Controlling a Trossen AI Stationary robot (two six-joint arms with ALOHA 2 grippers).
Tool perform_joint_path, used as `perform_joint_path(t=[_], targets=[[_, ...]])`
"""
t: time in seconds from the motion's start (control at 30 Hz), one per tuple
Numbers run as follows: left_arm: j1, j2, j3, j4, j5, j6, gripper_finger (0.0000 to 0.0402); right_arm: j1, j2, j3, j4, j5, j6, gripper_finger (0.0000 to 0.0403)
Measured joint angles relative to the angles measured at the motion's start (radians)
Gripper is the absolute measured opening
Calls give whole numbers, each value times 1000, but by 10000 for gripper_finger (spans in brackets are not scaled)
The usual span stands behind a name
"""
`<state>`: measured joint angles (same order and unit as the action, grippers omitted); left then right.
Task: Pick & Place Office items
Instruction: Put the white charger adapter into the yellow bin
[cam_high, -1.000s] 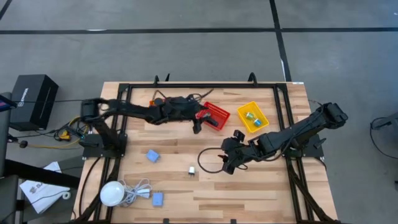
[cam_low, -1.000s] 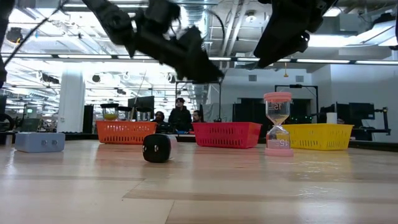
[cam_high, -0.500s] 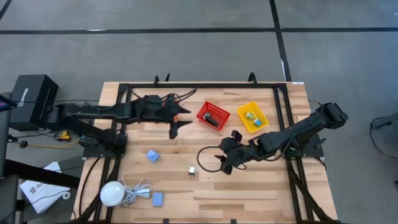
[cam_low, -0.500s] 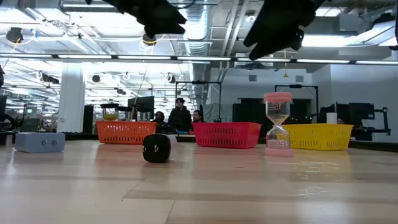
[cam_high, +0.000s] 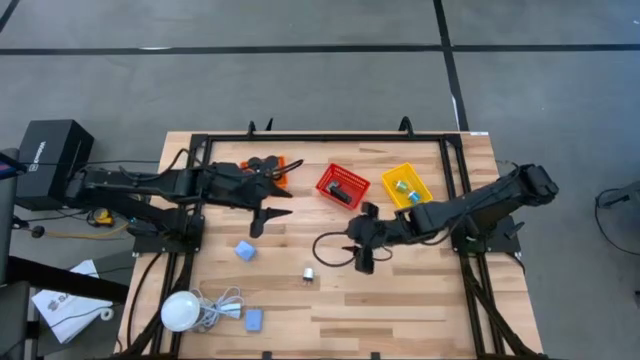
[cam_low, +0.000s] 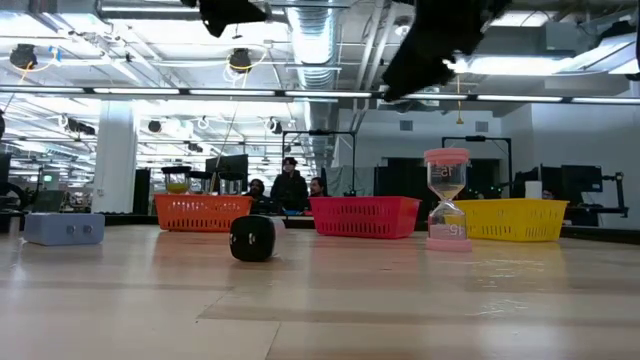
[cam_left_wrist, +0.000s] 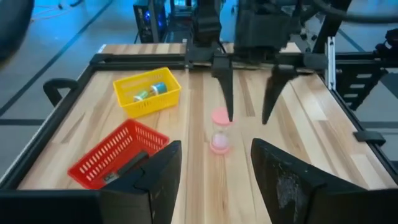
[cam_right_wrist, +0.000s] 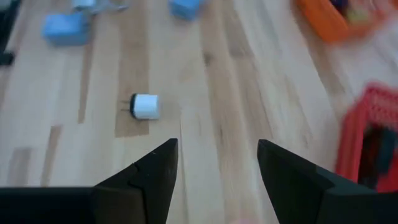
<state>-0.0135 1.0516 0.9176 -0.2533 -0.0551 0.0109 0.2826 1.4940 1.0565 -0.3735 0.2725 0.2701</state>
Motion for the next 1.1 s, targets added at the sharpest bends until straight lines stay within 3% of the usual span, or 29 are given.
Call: perform_joint_path(t=[0.17,0.3,0.43,0.73,0.93,1.1], targets=[[0,1,0,-13,0,0,186,-29,0,-1,189,-148,-378,212],[0,1,0,-19,0,0,185,-45,0,-1,337,-294,-574,212],[0,1,0,-20,0,0,185,-71,0,0,374,-379,-628,212],[1,2,0,-20,-1,0,185,-116,11,35,378,-459,-690,212],[1,2,0,-24,-31,0,185,-120,189,168,342,-523,-719,212],[1,1,0,-46,-32,9,185,-109,354,331,98,-564,-831,212]])
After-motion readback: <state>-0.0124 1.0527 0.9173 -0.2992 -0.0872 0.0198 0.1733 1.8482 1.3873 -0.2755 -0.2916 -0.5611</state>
